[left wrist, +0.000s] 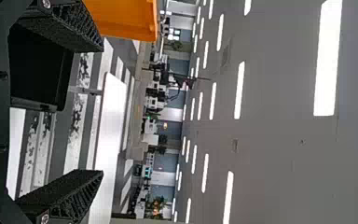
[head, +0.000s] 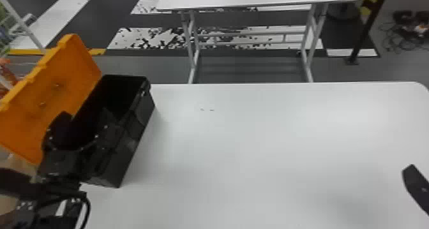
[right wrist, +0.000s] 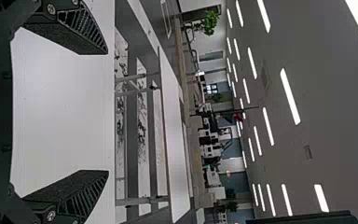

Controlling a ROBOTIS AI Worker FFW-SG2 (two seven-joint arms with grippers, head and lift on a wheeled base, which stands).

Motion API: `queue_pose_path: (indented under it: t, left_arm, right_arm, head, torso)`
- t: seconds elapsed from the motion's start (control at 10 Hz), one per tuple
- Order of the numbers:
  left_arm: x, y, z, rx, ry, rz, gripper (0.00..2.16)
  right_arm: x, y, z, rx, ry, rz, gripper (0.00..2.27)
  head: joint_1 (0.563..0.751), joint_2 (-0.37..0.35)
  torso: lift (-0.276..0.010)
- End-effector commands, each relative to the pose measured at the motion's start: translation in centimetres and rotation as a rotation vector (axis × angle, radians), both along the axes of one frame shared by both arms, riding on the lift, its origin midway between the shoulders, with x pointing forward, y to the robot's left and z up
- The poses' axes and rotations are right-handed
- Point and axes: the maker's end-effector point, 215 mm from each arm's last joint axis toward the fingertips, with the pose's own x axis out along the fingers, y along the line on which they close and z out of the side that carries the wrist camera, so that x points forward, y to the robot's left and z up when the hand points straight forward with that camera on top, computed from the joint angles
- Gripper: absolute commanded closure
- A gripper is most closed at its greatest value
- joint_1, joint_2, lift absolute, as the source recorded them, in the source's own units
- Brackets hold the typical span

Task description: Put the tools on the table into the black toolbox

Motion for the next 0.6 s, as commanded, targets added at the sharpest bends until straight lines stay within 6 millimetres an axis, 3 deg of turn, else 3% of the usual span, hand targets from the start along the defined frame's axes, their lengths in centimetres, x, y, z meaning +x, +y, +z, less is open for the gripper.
queue_pose_path:
  t: [0.0,0.2,0.5]
  left_arm:
    - [-1.4,-3.1,-0.3,0.054,-0.022,-0.016,0.06]
    - [-2.7,-6.3,-1.5,0.053,-0.029,-0.002,0.07]
    - [-4.9,-9.5,-2.8,0.041,-0.066,0.050,0.07]
  right_arm:
    - [-0.3,0.5,-0.5,0.002,0.005,-0.016,0.11]
    - [0.0,2.4,-1.4,0.026,0.019,-0.050,0.11]
    - [0.4,7.6,-3.2,-0.008,-0.007,-0.107,0.11]
  head:
    - [0.695,0.094]
    - [0.695,0.040]
    - [0.695,0.026]
  torso:
    - [-0.075]
    - [-0.075]
    - [-0.075]
